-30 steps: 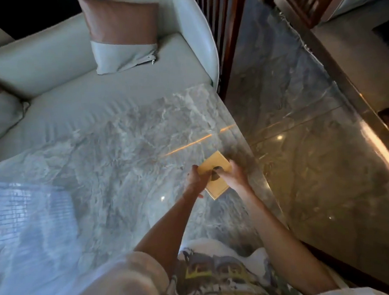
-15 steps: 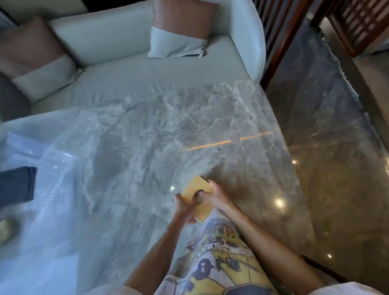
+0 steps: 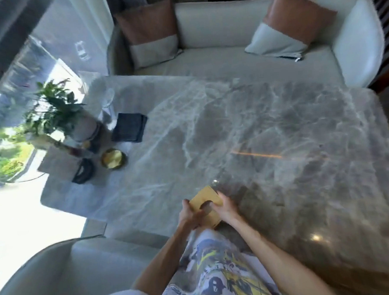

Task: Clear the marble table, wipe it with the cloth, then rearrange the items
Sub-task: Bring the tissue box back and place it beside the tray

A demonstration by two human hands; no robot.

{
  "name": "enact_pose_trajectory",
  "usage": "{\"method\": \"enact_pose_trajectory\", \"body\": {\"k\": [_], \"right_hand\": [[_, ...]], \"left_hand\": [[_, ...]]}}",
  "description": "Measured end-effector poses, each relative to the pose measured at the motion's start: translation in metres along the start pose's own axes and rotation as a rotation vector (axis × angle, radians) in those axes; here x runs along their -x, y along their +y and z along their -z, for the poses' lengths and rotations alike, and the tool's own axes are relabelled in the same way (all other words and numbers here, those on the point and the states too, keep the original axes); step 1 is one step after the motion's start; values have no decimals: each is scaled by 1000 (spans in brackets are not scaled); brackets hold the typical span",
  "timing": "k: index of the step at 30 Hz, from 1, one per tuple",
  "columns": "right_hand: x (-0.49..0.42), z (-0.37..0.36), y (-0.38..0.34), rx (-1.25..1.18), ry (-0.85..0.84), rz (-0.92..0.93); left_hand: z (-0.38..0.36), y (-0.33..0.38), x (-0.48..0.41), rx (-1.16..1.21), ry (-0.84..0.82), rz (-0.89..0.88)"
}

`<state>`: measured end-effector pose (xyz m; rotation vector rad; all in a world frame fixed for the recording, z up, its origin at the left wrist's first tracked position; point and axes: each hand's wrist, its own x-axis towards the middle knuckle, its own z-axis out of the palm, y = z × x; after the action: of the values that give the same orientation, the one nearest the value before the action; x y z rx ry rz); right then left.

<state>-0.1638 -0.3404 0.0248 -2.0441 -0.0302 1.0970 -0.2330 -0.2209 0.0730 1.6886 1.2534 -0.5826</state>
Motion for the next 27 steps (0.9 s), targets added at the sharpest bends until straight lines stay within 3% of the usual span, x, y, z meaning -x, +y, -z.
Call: {"method": "enact_pose_trajectory", "body": {"k": [3, 6, 9, 12, 21, 27], "right_hand": [[-1, -23, -7, -49, 9, -40], [16, -28, -20, -289, -18, -185], [22, -27, -29, -454, -170, -266], [25, -34, -36, -566, -279, -235], [5, -61, -64, -466, -255, -237], [-11, -127, -138, -372, -232, -279]], "left_hand": [[25, -10, -3, 57, 15, 12], [39, -19, -6, 210, 1, 14], [46, -22, -5, 349, 43, 22], [53, -23, -4, 386, 68, 33], [84, -37, -22, 487, 28, 34], [163, -73, -70, 531, 48, 22]]}}
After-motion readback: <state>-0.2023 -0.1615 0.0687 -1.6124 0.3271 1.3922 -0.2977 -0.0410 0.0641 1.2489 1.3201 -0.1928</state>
